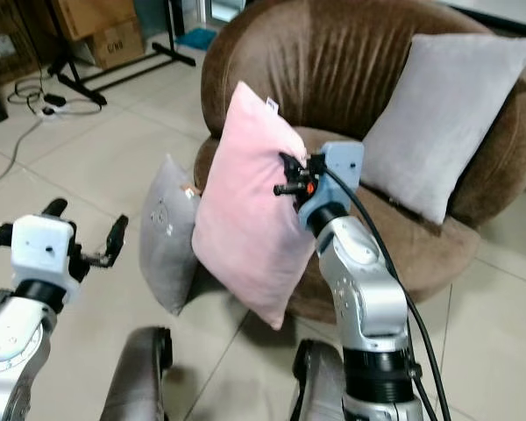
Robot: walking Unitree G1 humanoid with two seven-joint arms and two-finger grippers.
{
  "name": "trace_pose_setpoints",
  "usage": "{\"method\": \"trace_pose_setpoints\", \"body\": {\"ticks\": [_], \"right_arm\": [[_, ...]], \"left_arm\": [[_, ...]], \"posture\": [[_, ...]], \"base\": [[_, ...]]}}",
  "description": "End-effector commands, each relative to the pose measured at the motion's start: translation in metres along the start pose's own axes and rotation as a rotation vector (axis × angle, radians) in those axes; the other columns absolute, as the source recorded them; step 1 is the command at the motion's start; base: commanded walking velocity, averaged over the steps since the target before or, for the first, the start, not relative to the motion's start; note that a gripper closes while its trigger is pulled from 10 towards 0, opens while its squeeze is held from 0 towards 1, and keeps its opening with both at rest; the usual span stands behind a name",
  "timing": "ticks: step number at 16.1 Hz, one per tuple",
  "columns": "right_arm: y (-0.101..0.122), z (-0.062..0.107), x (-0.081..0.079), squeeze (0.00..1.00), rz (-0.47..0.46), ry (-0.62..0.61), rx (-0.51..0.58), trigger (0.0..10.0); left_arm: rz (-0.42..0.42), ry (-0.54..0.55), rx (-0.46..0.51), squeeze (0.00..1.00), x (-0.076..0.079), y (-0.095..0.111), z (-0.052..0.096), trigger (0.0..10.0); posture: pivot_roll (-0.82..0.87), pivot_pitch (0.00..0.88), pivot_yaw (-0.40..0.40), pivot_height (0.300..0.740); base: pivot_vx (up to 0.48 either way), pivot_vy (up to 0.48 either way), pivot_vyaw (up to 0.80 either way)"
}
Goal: Move the pillow to the sofa from floor
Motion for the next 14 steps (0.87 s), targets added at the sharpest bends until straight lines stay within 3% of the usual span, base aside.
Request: {"method": "trace_pose_setpoints", "body": {"ticks": [1, 14], "right_arm": [[0.0143, 0.0033, -0.0018, 0.00, 0.016, 0.006, 0.059, 10.0], [0.0180, -0.0005, 0.0008, 0.00, 0.013, -0.014, 0.074, 10.0]], "left_arm": [[-0.009, -0.009, -0.003, 0.00, 0.0019, -0.0013, -0.0017, 10.0], [-0.013, 0.012, 0.011, 0.00, -0.0002, -0.0009, -0.0033, 10.0]], "posture": [[0.02, 0.000, -0.047, 0.580], [0.05, 0.000, -0.067, 0.685]], "base": [[0.000, 0.000, 0.00], [0.000, 0.000, 0.00]]}}
Point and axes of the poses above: a point about 5 cm out from each wrist's last joint towards the gripper, its own z axis pointing back from the gripper into the wrist, its own y axis along the axis of the wrist's last joint, x = y × z, the point moved 2 cm from there along -z, pointing out of the wrist towards the gripper, and after that the axes turned 13 degrees about -z, right-handed, at the moved point
